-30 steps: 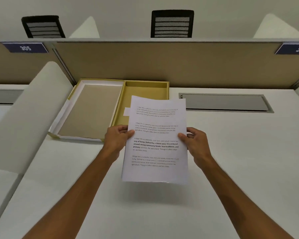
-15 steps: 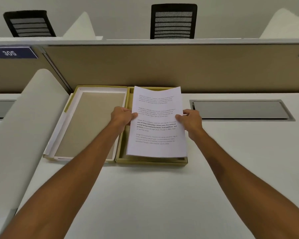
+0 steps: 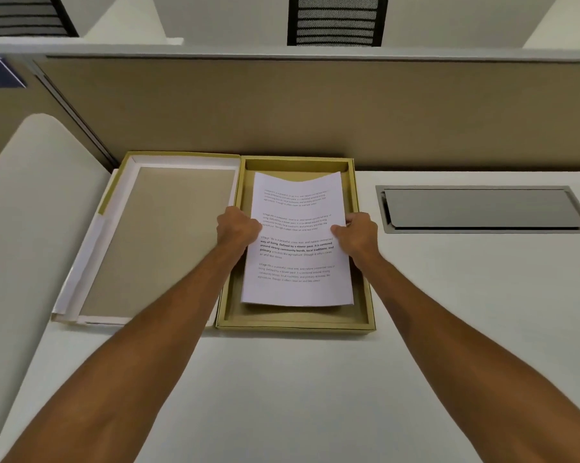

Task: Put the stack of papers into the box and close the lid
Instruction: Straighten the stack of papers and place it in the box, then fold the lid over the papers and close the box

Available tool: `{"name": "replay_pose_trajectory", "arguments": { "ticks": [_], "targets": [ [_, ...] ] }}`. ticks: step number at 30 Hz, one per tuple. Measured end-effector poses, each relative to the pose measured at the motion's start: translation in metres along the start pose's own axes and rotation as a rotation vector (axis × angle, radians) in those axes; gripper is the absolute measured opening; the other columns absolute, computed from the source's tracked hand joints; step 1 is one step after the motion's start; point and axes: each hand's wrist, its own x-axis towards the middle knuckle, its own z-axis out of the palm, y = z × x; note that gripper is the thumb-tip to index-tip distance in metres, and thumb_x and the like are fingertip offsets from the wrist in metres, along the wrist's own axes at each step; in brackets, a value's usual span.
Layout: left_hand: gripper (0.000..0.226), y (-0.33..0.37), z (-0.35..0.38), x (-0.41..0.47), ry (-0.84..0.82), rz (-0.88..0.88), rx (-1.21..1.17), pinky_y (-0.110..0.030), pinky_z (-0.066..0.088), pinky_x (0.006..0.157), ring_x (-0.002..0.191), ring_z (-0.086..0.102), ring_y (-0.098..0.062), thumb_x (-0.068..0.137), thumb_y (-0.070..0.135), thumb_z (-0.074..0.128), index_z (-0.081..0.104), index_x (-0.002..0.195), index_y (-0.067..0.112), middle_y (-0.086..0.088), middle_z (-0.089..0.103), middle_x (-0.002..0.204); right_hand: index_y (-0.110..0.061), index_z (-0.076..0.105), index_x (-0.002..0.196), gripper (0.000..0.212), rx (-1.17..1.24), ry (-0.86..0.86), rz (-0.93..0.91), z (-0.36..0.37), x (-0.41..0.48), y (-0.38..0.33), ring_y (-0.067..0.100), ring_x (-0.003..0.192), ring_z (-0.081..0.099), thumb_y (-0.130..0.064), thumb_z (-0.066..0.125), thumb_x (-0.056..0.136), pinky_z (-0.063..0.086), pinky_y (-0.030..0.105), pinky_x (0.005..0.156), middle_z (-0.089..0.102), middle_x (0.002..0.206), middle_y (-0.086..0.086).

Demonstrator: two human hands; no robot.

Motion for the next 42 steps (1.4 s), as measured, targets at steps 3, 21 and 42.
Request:
{"name": "replay_pose_trajectory", "arguments": {
  "ticks": [3, 21, 42],
  "targets": [
    [0.022, 0.000, 0.001, 0.002, 0.012, 0.029, 0.073, -0.042, 0.063, 0.075, 0.085, 0.072, -0.030, 0.087, 0.019, 0.074, 0.067, 0.099, 0.002, -0.014, 0.073, 0.102, -0.005, 0.067, 0.119, 0.029, -0.040, 0.024, -0.005, 0.003, 0.003, -0.001, 0.032, 0.101, 0.071, -0.019, 0.066, 0.094, 0.053, 0.028, 0.071, 0.069, 0.127, 0.014],
    [0.015, -0.012, -0.015, -0.066, 0.115, 0.242, -0.117, -0.023, 0.049, 0.062, 0.085, 0.065, -0.024, 0.093, 0.022, 0.066, 0.063, 0.082, 0.013, -0.004, 0.067, 0.084, 0.003, 0.062, 0.110, 0.018, -0.220, -0.006, -0.106, -0.011, -0.035, -0.009, 0.014, 0.070, 0.055, -0.008, 0.058, 0.097, 0.038, 0.015, 0.049, 0.069, 0.114, 0.017],
    [0.028, -0.147, -0.052, -0.135, 0.449, -0.701, -0.845, -0.050, 0.061, 0.081, 0.086, 0.071, -0.039, 0.070, 0.010, 0.084, 0.058, 0.079, 0.005, -0.021, 0.069, 0.102, -0.012, 0.064, 0.125, 0.032, -0.129, -0.169, -0.625, 0.059, -0.159, -0.027, 0.020, 0.119, 0.059, -0.013, 0.061, 0.094, 0.046, 0.031, 0.103, 0.063, 0.129, 0.005]
  ]
}}
